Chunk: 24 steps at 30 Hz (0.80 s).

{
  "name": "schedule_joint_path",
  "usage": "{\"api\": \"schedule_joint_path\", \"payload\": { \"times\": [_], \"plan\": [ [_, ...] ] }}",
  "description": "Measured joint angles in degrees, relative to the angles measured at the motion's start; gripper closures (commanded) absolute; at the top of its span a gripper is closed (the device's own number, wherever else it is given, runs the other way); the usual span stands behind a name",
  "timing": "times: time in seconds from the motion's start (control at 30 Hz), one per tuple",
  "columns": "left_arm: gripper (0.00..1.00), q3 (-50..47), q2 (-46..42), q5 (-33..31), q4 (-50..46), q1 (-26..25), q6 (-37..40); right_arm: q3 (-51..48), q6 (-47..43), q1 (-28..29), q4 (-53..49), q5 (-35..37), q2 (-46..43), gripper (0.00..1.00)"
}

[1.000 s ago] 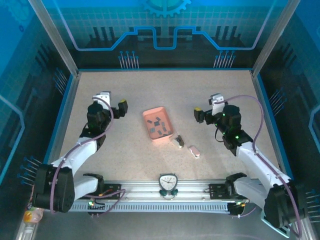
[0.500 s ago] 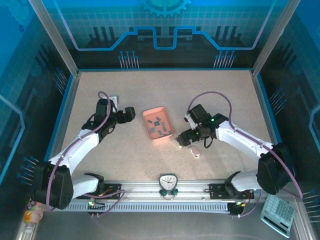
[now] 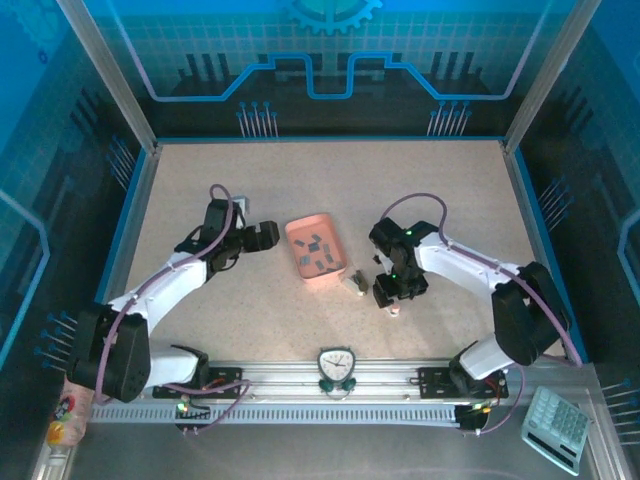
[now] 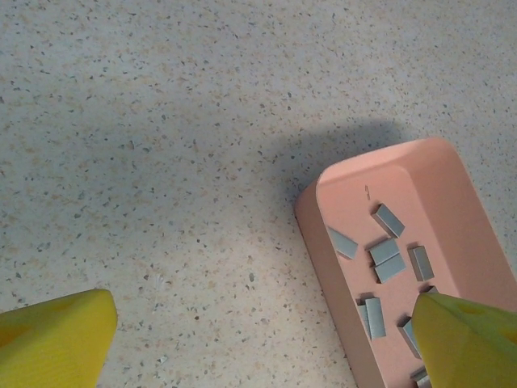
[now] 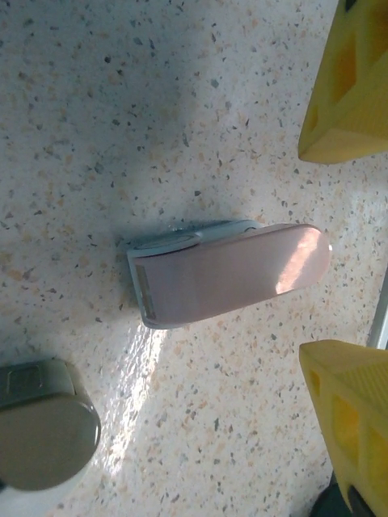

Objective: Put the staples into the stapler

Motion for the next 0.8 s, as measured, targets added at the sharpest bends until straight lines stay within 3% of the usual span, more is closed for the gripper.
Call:
{"api": "schedule_joint_path", "payload": {
  "times": [0.57,0.8],
  "plan": [
    [0.04,0.4,0.6,0.0,-0.2,-0.5,0.0,0.7,-0.8,1.0,0.2,-1.3,6.4,0.75],
    [0.05,1.9,0.8,1.0,-0.1,-2.0,0.5,0.7,-0.8,1.0,-0.1,-0.9,3.9,0.78]
  ]
}}
